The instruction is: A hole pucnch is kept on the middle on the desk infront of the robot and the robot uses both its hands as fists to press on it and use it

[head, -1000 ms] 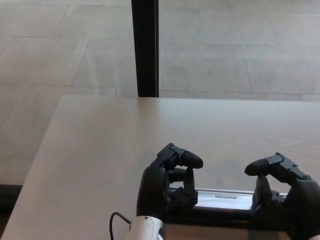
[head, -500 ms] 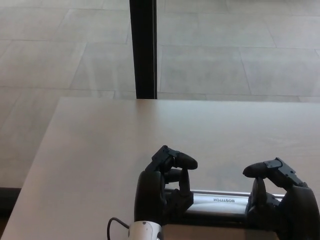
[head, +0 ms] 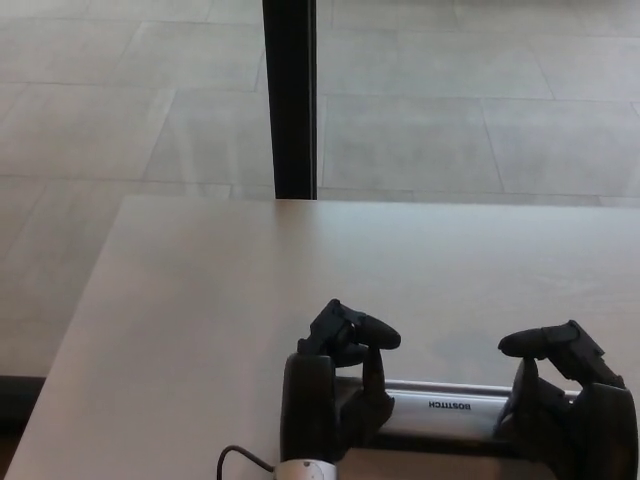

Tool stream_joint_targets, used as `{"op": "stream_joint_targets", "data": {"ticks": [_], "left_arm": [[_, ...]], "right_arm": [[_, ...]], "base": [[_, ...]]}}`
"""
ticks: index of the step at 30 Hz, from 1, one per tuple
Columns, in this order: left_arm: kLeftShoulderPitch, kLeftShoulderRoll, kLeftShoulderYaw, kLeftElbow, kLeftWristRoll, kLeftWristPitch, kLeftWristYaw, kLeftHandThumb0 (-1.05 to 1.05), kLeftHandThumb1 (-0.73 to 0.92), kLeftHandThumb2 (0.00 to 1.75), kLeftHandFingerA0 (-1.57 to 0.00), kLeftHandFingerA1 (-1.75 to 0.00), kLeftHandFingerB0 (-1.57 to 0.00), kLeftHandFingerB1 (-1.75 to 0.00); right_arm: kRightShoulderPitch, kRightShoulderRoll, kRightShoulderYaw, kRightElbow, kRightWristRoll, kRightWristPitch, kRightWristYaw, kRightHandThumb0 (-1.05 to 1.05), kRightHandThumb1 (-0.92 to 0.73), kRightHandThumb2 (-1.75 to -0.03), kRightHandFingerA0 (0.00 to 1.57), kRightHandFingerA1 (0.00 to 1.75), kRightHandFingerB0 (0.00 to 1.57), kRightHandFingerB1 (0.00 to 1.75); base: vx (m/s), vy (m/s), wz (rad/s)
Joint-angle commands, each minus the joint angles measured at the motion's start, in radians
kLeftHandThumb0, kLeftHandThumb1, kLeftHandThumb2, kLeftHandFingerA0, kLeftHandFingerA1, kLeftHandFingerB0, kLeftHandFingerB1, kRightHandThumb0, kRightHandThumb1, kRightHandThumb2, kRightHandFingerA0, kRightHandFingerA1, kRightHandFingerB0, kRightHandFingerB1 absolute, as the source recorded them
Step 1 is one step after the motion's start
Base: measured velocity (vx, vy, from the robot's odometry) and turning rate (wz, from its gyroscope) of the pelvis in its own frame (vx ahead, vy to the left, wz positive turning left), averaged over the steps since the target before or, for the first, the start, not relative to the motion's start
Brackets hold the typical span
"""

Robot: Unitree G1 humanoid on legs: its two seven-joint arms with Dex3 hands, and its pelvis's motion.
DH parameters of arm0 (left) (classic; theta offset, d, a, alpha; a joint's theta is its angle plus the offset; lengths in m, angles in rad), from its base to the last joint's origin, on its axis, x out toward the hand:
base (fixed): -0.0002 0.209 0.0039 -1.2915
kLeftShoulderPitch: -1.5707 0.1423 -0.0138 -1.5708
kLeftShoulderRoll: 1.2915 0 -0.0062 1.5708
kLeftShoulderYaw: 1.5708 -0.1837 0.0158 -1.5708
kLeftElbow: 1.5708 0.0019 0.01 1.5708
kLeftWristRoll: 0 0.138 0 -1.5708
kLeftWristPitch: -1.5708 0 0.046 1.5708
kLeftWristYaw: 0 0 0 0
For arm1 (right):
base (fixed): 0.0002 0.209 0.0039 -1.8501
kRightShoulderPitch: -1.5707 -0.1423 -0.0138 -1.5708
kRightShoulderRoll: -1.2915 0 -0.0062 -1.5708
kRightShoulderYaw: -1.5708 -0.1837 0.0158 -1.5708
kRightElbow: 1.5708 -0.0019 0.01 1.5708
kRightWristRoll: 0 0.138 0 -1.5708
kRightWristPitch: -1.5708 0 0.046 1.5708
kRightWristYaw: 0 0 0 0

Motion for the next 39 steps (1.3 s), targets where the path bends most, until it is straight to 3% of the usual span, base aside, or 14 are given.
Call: {"op": "stream_joint_targets", "data": {"ticks": [1,2,3,9,11,12,13,18,23,31,32,33,35,39], "left_arm": [[0.001,-0.254,-0.092,0.309,0.313,-0.170,0.483,-0.32,0.86,0.85,-0.88,-1.75,-0.52,-1.71],[-0.010,-0.251,-0.098,0.329,0.321,-0.180,0.495,-0.30,0.84,0.85,-0.89,-1.75,-0.53,-1.69],[-0.022,-0.247,-0.103,0.347,0.329,-0.185,0.506,-0.28,0.83,0.86,-0.87,-1.75,-0.63,-1.47],[-0.099,-0.193,-0.155,0.447,0.386,-0.156,0.525,-0.24,0.83,0.81,-0.88,-1.75,-0.59,-1.46],[-0.113,-0.183,-0.166,0.473,0.392,-0.148,0.521,-0.24,0.83,0.83,-0.85,-1.75,-0.59,-1.45],[-0.120,-0.171,-0.178,0.483,0.401,-0.157,0.516,-0.23,0.84,0.84,-0.83,-1.75,-0.59,-1.39],[-0.128,-0.156,-0.194,0.495,0.415,-0.172,0.508,-0.21,0.85,0.80,-1.03,-1.75,-0.63,-1.24],[-0.146,-0.139,-0.231,0.531,0.450,-0.191,0.522,-0.16,0.81,0.81,-0.99,-1.75,-0.61,-1.33],[-0.155,-0.141,-0.235,0.555,0.457,-0.204,0.541,-0.14,0.81,0.80,-1.00,-1.75,-0.61,-1.28],[-0.169,-0.145,-0.234,0.586,0.479,-0.248,0.565,-0.15,0.81,0.86,-1.03,-1.75,-0.63,-1.33],[-0.168,-0.148,-0.229,0.588,0.474,-0.259,0.560,-0.16,0.80,0.91,-0.81,-1.75,-0.54,-1.52],[-0.167,-0.151,-0.228,0.592,0.480,-0.260,0.568,-0.15,0.79,0.93,-0.82,-1.75,-0.54,-1.51],[-0.164,-0.159,-0.218,0.594,0.477,-0.261,0.566,-0.16,0.79,0.93,-0.81,-1.75,-0.53,-1.54],[-0.153,-0.174,-0.205,0.591,0.485,-0.261,0.581,-0.18,0.79,0.90,-0.84,-1.75,-0.54,-1.55]], "right_arm": [[0.031,-0.039,-0.051,0.392,-0.275,-0.330,-0.358,-0.38,-0.75,-0.84,1.04,1.75,0.69,1.64],[0.029,-0.047,-0.044,0.404,-0.293,-0.330,-0.375,-0.38,-0.74,-0.86,1.02,1.75,0.69,1.64],[0.026,-0.057,-0.035,0.416,-0.311,-0.331,-0.386,-0.36,-0.74,-0.88,1.01,1.75,0.68,1.71],[0.010,-0.091,0.010,0.502,-0.364,-0.349,-0.407,-0.39,-0.72,-0.86,0.94,1.75,0.66,1.72],[0.002,-0.102,0.024,0.529,-0.387,-0.352,-0.428,-0.37,-0.71,-0.89,0.92,1.75,0.67,1.64],[0.000,-0.110,0.036,0.539,-0.407,-0.349,-0.444,-0.36,-0.69,-0.93,0.93,1.75,0.79,1.44],[0.001,-0.113,0.041,0.545,-0.409,-0.348,-0.440,-0.33,-0.67,-0.94,0.94,1.75,0.79,1.44],[-0.008,-0.127,0.059,0.588,-0.424,-0.386,-0.462,-0.31,-0.72,-0.85,0.90,1.75,0.76,1.42],[-0.021,-0.129,0.064,0.623,-0.435,-0.420,-0.494,-0.32,-0.70,-0.89,0.92,1.75,0.76,1.37],[-0.052,-0.132,0.068,0.655,-0.436,-0.488,-0.516,-0.35,-0.70,-0.91,0.95,1.75,0.78,1.46],[-0.057,-0.134,0.069,0.658,-0.443,-0.499,-0.523,-0.35,-0.70,-0.90,0.96,1.75,0.79,1.44],[-0.060,-0.133,0.068,0.659,-0.447,-0.507,-0.530,-0.36,-0.69,-0.92,0.97,1.75,0.81,1.34],[-0.073,-0.128,0.066,0.667,-0.439,-0.528,-0.528,-0.35,-0.67,-0.98,1.02,1.75,0.84,1.33],[-0.083,-0.133,0.073,0.658,-0.470,-0.538,-0.561,-0.36,-0.67,-0.97,1.00,1.75,0.80,1.42]], "base": [[0.00,0.000,0.00],[0.00,0.000,0.00],[0.00,0.000,0.00],[0.00,0.000,0.00],[0.00,0.000,0.00],[0.00,0.000,0.00],[0.00,0.000,0.00],[0.00,0.000,0.00],[0.00,0.000,0.00],[0.00,0.000,0.00],[0.00,0.000,0.00],[0.00,0.000,0.00],[0.00,0.000,0.00],[0.00,0.000,0.00]]}}
